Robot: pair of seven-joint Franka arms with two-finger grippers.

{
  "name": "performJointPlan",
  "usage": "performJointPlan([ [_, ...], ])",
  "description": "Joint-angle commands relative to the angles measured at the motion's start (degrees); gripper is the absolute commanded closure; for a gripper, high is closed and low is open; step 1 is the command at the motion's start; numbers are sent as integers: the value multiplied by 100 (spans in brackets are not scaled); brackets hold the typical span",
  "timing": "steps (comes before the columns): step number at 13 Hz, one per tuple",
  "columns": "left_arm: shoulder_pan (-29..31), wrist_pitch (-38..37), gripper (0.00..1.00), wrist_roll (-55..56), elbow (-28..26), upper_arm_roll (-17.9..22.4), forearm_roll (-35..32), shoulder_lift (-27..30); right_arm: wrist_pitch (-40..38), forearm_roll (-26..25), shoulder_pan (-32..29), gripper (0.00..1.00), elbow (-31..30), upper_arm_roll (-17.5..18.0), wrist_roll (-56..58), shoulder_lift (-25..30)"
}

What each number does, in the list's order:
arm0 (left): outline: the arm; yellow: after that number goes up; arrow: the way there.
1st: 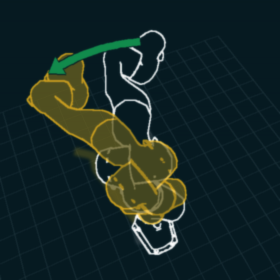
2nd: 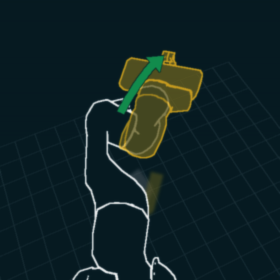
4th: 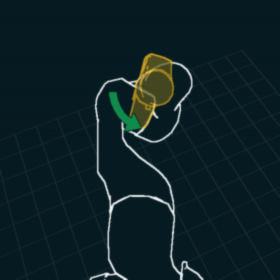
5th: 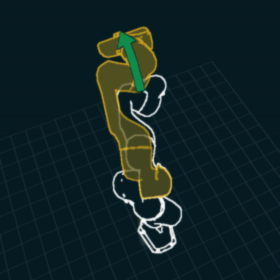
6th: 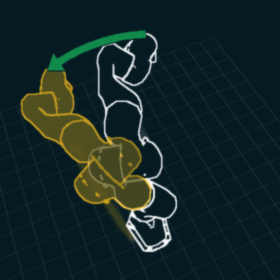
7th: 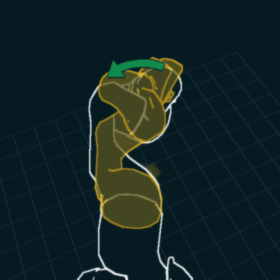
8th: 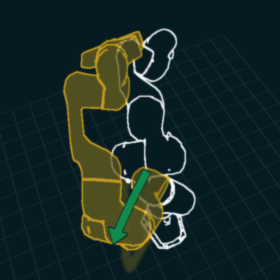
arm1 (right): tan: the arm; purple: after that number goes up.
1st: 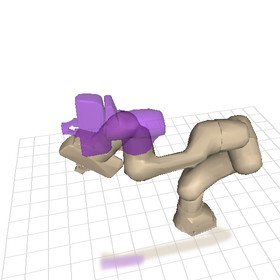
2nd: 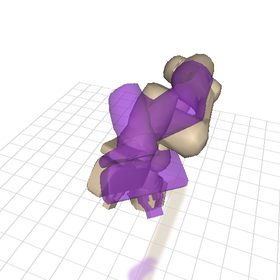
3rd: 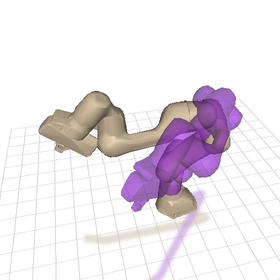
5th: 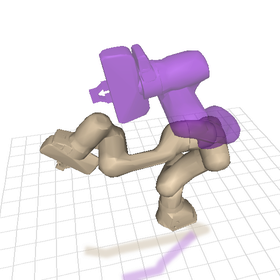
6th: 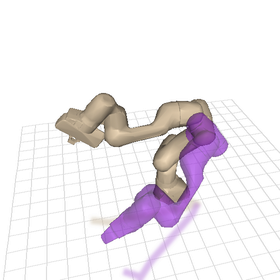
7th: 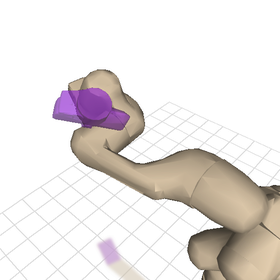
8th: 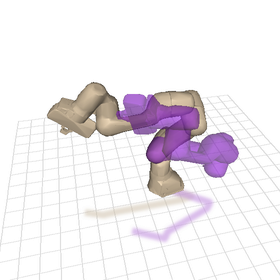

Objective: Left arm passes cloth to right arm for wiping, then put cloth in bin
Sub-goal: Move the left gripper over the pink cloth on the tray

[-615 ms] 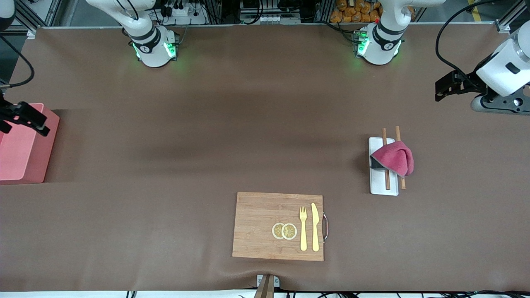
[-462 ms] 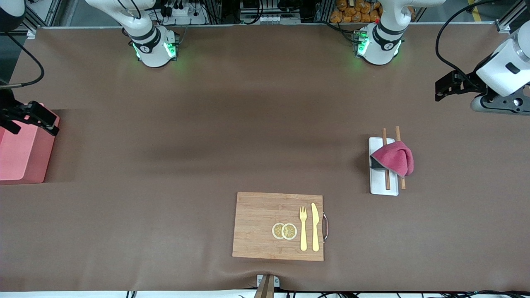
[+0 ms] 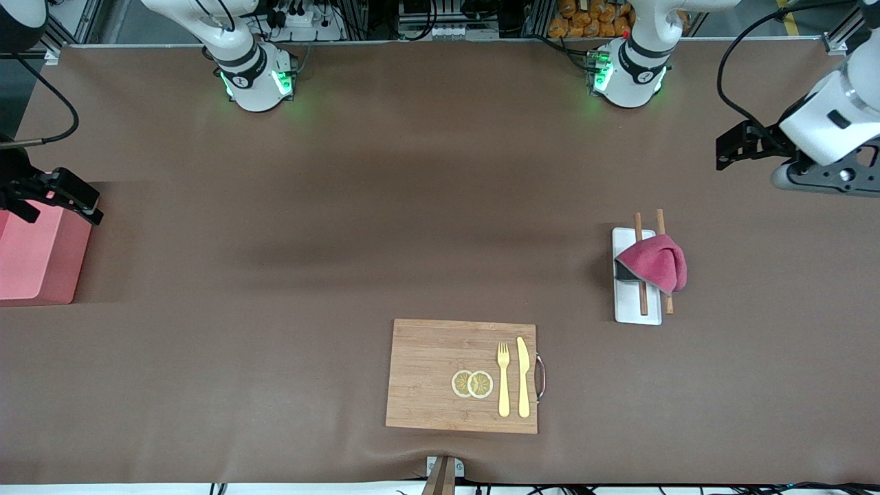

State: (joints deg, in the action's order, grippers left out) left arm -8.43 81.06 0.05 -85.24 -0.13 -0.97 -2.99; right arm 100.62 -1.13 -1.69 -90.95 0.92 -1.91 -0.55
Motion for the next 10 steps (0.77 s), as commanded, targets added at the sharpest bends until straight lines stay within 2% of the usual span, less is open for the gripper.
performJointPlan([
  [1,-167,-72,0,-65,148,-39,-149,-376,-51,-45,-7,0,60,-4,-29,-33],
  [5,-167,164,0,-1312,148,-48,-149,-913,-95,-45,-16,0,42,-13,-38,-42],
  [10,-238,972,0,-2287,139,-57,-149,-1782,-227,-37,-130,0,68,-22,15,-33],
])
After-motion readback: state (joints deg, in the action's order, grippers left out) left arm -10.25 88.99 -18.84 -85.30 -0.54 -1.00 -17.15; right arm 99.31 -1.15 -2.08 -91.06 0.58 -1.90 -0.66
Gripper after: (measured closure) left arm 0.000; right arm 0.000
